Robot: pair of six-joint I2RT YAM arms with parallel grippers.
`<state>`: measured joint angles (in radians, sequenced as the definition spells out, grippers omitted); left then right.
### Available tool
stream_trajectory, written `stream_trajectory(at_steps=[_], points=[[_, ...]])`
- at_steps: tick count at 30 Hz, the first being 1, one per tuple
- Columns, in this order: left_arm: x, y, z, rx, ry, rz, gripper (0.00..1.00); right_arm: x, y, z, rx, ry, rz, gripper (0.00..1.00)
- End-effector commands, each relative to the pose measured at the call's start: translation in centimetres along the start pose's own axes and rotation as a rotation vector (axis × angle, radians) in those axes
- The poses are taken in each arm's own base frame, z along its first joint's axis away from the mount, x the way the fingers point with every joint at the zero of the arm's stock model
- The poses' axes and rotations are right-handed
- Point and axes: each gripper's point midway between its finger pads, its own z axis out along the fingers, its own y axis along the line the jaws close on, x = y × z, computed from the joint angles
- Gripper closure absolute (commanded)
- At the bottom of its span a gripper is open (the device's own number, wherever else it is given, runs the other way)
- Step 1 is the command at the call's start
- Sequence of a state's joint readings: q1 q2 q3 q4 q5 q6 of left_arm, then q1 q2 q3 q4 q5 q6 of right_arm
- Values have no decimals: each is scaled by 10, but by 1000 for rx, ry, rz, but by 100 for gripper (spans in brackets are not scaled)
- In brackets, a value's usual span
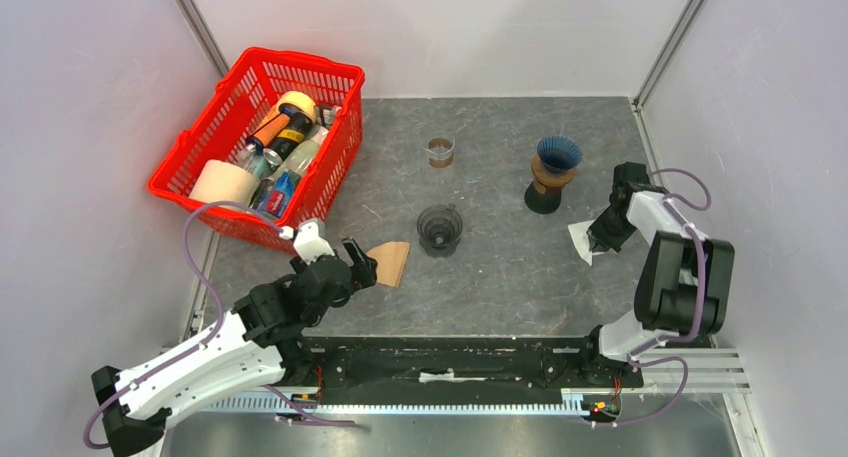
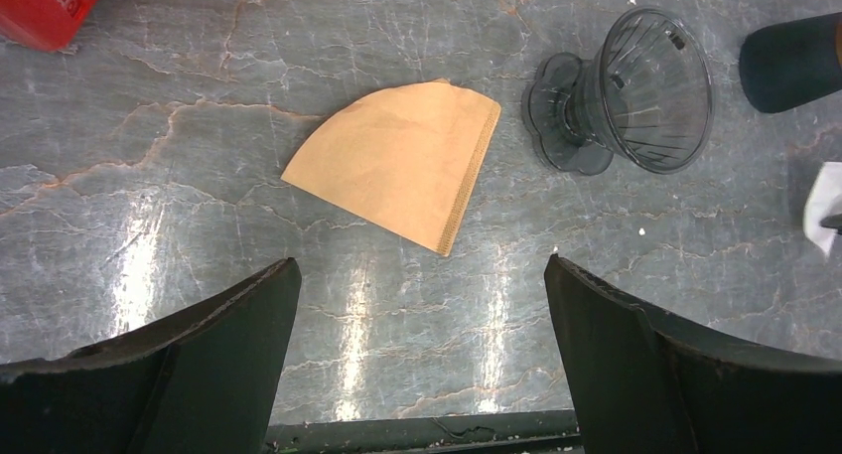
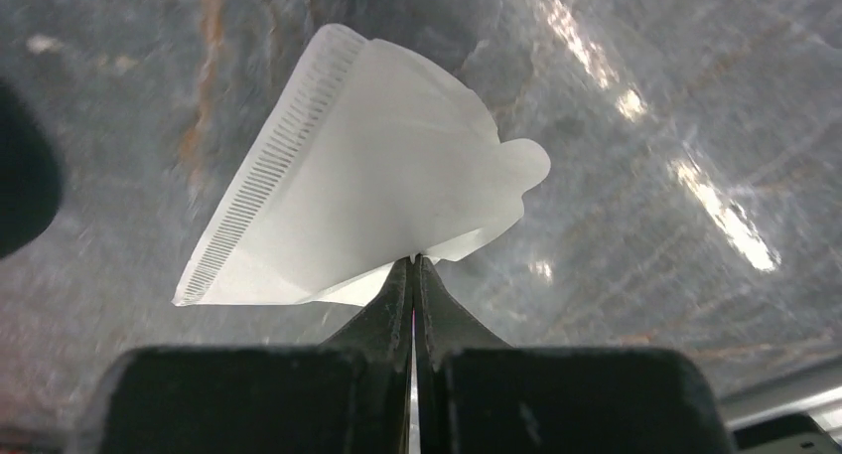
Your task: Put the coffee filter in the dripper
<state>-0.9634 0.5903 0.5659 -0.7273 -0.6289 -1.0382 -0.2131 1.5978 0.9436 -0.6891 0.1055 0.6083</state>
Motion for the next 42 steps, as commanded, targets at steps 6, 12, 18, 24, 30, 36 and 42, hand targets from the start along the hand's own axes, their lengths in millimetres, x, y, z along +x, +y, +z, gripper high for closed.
stream_trajectory(at_steps=[6, 12, 18, 24, 30, 36, 42], points=[[-15, -58, -10, 256, -9, 28, 0, 46, 27, -101, -232, -106, -245, 100], [-17, -136, -33, 584, 51, 69, 0, 109, 67, -163, -457, -185, -594, 100], [0, -203, -26, 712, 199, 157, 0, 142, 86, -190, -437, -270, -739, 100], [21, -254, -17, 837, 319, 213, 8, 177, 112, -208, -447, -323, -851, 100], [31, -267, -18, 907, 358, 201, 17, 195, 126, -229, -589, -282, -847, 100], [35, -273, -15, 918, 377, 171, 75, 209, 130, -240, -701, -233, -853, 100], [26, -262, -13, 881, 313, 191, 98, 175, 106, -237, -592, -354, -808, 35]])
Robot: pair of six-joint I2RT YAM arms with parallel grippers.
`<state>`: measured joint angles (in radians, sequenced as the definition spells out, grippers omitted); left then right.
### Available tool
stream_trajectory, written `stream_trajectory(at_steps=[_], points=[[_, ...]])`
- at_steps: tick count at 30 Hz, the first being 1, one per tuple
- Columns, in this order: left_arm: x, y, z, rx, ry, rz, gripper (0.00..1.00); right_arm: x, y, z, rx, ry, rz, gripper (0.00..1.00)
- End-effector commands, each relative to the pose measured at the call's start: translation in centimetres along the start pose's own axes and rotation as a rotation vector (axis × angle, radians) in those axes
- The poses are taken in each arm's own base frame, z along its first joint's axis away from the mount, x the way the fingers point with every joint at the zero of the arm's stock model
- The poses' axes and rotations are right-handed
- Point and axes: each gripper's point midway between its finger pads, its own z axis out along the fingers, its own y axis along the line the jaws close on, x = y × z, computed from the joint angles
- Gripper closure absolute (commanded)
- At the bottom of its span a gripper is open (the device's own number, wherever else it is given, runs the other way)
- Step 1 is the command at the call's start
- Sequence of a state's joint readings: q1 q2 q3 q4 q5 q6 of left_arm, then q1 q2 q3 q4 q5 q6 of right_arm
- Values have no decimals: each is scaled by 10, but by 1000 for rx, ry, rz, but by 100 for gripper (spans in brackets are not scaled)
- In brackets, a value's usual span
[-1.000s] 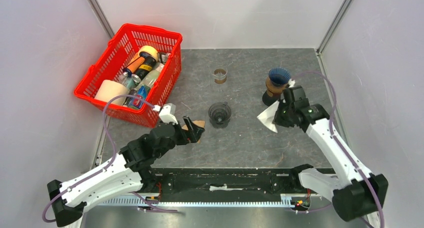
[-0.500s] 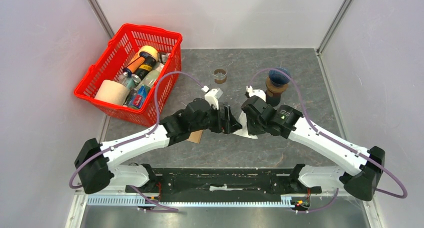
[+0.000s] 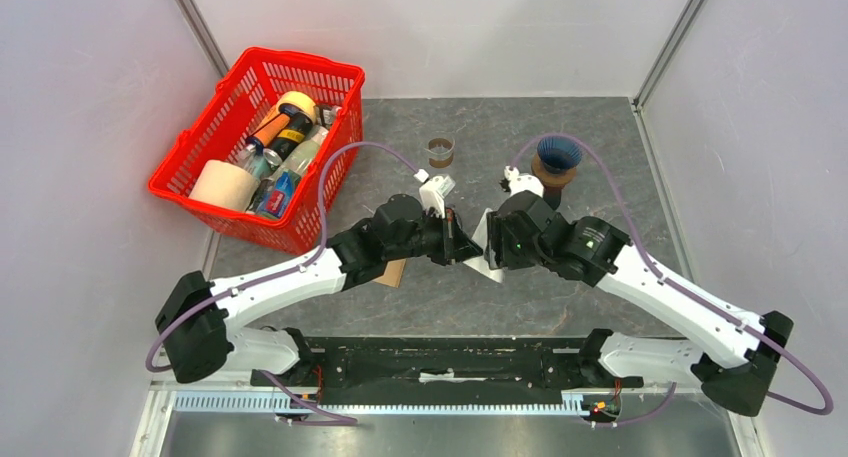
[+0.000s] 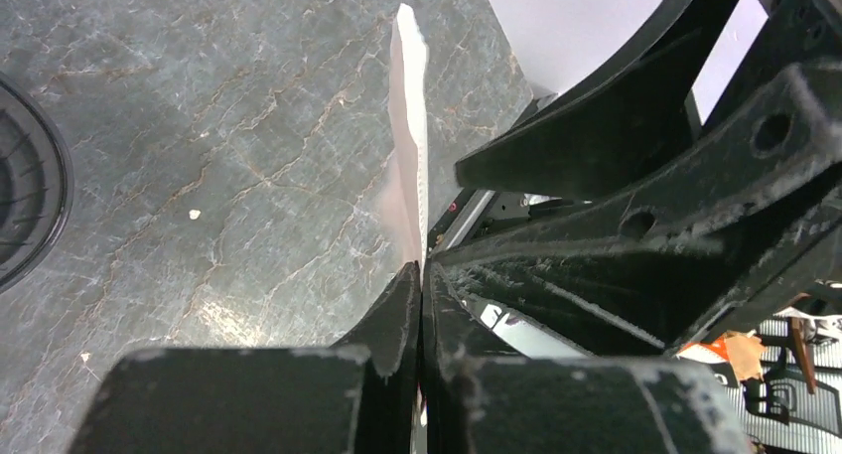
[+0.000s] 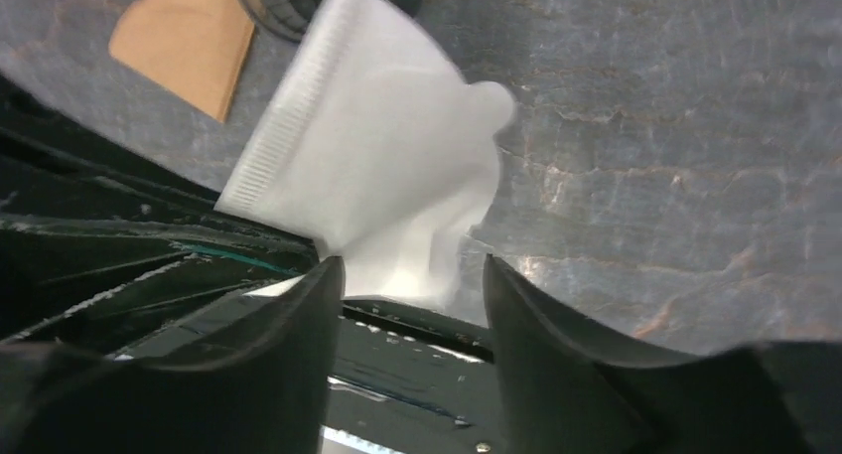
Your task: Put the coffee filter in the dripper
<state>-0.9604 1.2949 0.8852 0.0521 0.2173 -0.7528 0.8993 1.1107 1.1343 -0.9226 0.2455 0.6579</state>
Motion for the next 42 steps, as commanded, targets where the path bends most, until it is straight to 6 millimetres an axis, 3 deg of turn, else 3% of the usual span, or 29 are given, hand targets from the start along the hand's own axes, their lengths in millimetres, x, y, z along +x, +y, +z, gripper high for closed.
stream_trajectory(at_steps=[1, 2, 3, 7, 10, 13, 15, 19, 25, 32, 42], points=[[-19, -14, -14, 41, -83, 76, 98, -18, -38, -21, 139, -132, 40, 22], [-19, -15, -18, 51, -87, 97, 98, -19, -53, -25, 186, -157, 63, 9], [-18, -18, -23, 65, -88, 126, 98, -19, -63, -28, 208, -172, 84, 3], [-12, -36, -43, 171, -71, 239, 98, -17, -98, -34, 264, -214, 170, 3], [-4, -51, -55, 264, -43, 307, 98, -14, -103, -23, 218, -199, 177, 3], [1, -62, -64, 335, -33, 353, 98, -13, -97, -6, 114, -177, 170, 3], [2, -62, -68, 339, -30, 364, 98, -18, -80, -6, -3, -199, 137, 3], [2, -58, -71, 316, -36, 383, 98, -22, -46, -25, -227, -263, 54, 3], [-2, -57, -74, 295, -54, 391, 98, -17, -16, -44, -420, -271, -8, 3], [-6, -51, -75, 251, -70, 386, 98, -16, -5, -56, -485, -262, -47, 3], [-6, -44, -71, 223, -68, 382, 98, -11, -11, -62, -452, -243, -54, 3]])
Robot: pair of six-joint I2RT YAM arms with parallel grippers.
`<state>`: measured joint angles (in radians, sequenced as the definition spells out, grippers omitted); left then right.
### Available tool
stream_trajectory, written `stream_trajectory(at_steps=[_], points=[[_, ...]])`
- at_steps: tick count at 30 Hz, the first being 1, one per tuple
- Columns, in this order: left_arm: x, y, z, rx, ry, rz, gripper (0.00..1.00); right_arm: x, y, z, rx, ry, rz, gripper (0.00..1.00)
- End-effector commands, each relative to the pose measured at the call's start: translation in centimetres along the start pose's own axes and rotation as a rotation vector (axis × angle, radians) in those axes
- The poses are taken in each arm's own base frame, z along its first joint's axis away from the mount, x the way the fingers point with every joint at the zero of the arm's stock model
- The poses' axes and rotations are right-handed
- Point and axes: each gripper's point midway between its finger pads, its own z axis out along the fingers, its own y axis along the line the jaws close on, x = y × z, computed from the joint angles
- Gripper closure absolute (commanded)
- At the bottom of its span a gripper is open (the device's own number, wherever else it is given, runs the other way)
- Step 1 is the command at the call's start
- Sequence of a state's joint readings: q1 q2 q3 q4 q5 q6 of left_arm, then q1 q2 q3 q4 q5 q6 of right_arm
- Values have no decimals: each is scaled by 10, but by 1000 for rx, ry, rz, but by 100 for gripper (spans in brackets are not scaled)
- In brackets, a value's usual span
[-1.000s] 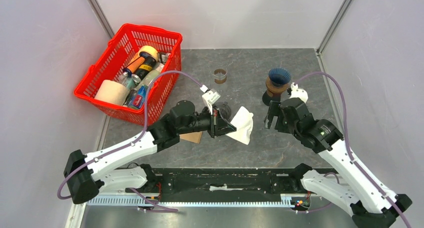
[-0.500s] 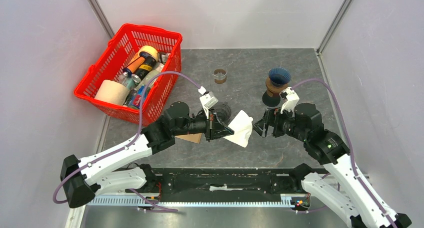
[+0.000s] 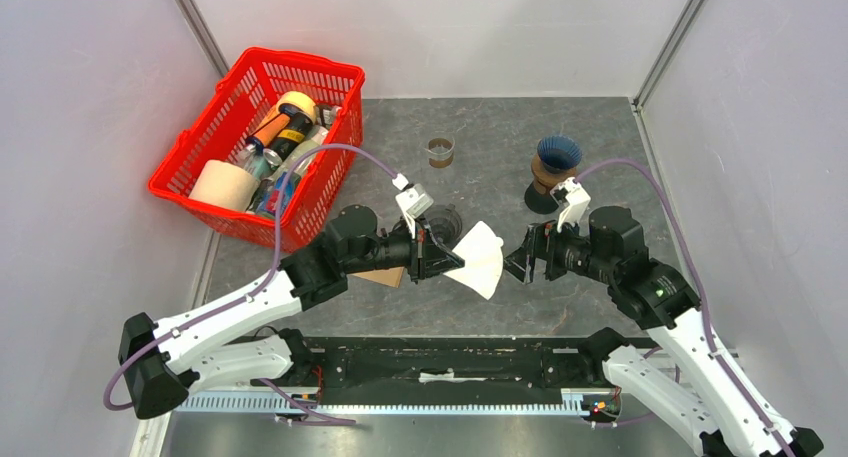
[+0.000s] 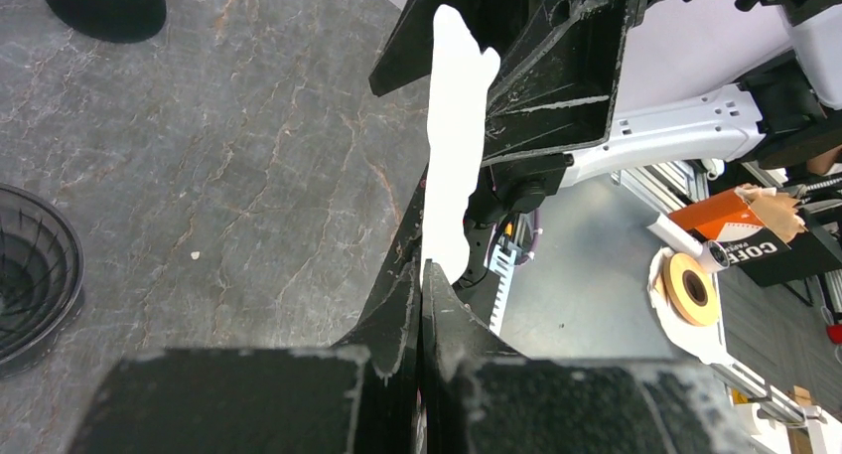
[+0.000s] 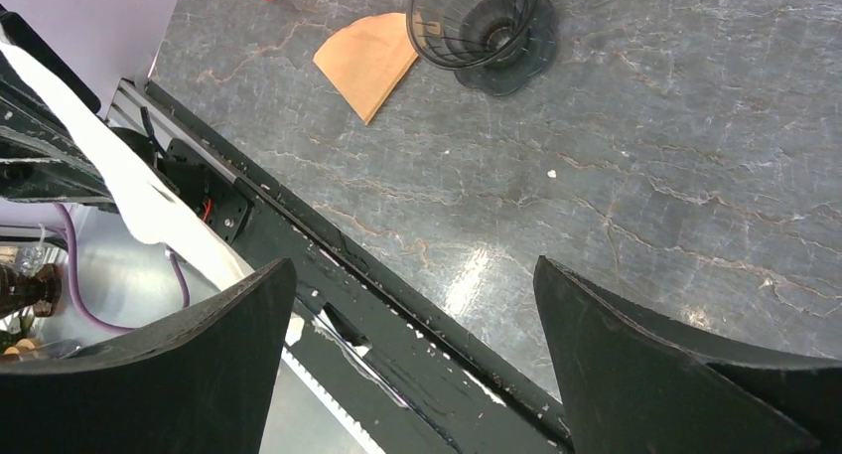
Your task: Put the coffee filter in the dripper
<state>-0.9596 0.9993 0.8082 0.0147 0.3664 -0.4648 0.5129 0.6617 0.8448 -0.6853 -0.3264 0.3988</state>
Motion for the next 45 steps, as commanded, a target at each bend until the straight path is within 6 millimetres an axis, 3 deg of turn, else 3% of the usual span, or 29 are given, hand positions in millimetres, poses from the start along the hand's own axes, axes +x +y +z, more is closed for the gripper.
stream_trajectory(at_steps=[1, 41, 45], points=[[-2, 1, 1, 4, -3, 44, 98, -12, 9, -10, -18, -21, -40, 3], [3, -1, 0, 20, 19, 49, 98, -21, 6, -20, 47, 26, -70, 3], [4, -6, 0, 49, 23, 56, 98, -35, -15, -17, 179, -34, -37, 3]])
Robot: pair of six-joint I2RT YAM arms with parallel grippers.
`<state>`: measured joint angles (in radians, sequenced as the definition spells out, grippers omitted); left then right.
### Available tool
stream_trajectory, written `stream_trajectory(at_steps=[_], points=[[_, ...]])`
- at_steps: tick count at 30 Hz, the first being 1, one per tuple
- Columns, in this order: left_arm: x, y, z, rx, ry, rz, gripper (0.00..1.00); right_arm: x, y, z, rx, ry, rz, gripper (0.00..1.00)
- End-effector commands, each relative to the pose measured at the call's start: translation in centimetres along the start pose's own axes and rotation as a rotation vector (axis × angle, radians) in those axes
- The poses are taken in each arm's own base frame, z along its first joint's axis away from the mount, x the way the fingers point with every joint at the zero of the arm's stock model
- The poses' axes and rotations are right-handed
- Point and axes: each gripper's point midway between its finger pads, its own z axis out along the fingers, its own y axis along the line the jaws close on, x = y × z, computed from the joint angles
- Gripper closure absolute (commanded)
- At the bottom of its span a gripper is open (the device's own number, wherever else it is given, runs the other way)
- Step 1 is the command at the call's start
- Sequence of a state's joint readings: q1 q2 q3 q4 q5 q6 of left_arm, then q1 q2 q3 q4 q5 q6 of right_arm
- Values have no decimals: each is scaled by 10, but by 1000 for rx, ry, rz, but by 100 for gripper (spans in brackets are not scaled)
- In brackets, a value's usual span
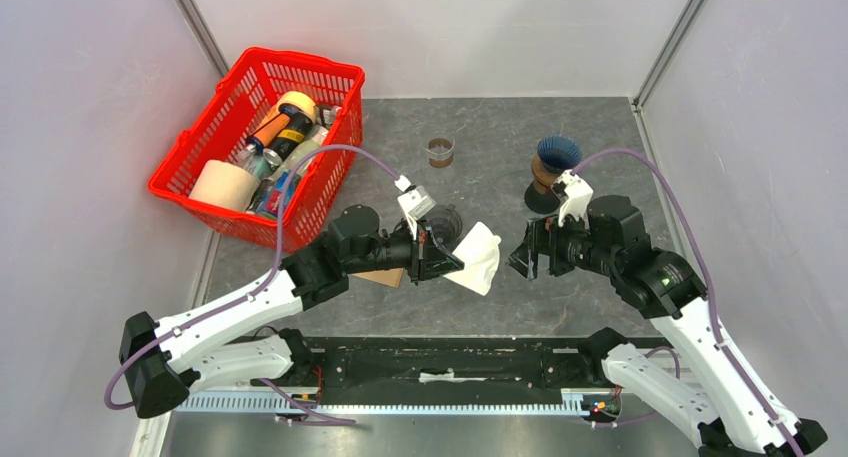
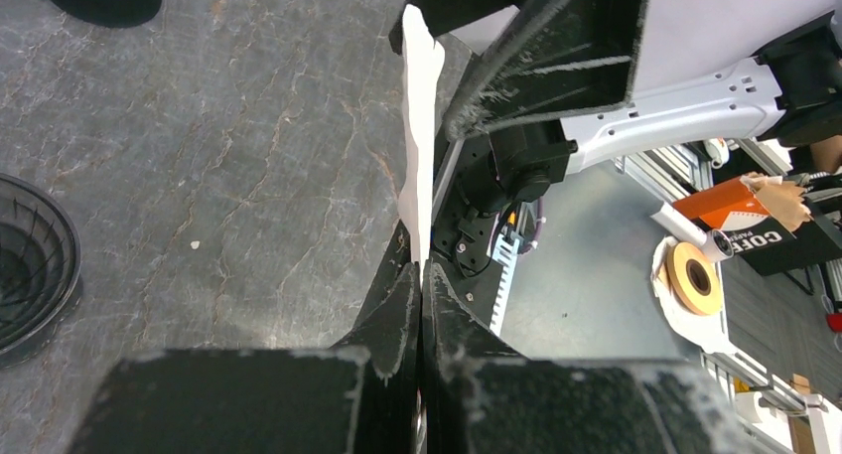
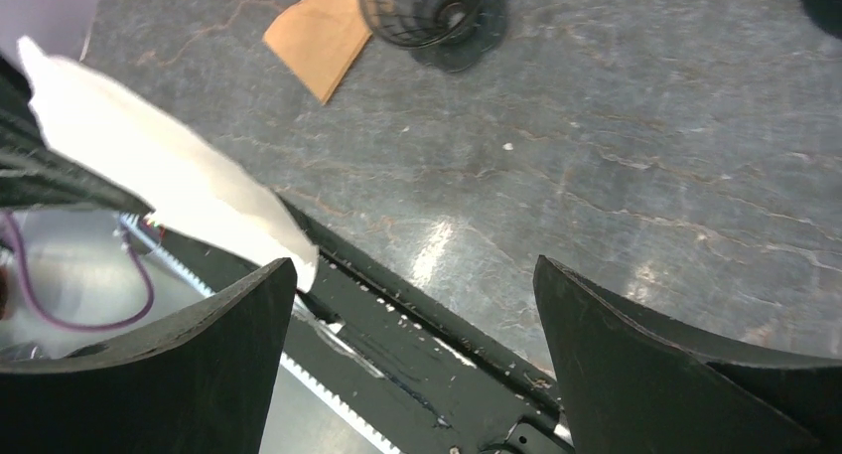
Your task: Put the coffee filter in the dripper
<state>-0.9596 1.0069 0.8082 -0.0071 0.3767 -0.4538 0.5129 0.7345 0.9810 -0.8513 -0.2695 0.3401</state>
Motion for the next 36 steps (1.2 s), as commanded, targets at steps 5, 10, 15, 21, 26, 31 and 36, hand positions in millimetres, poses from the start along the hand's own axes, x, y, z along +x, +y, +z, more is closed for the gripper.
stream_trajectory(at_steps=[5, 10, 15, 21, 26, 31, 36], points=[[2, -14, -1, 94, 18, 67, 98, -48, -21, -3, 168, -165, 28, 3], [1, -11, -1, 72, 14, 61, 98, -50, 7, 0, 16, -144, -2, 3], [1, -8, 0, 56, 13, 57, 98, -49, 26, -5, -88, -131, -27, 3], [2, -5, 1, 43, 12, 55, 98, -46, 38, -12, -153, -126, -43, 3], [1, -5, 0, 41, 8, 54, 98, -41, 46, -15, -203, -107, -55, 3], [2, -6, 0, 50, 14, 53, 98, -35, 52, -11, -249, -76, -64, 3], [2, -10, 0, 72, 18, 56, 98, -30, 55, 0, -288, -41, -46, 3]])
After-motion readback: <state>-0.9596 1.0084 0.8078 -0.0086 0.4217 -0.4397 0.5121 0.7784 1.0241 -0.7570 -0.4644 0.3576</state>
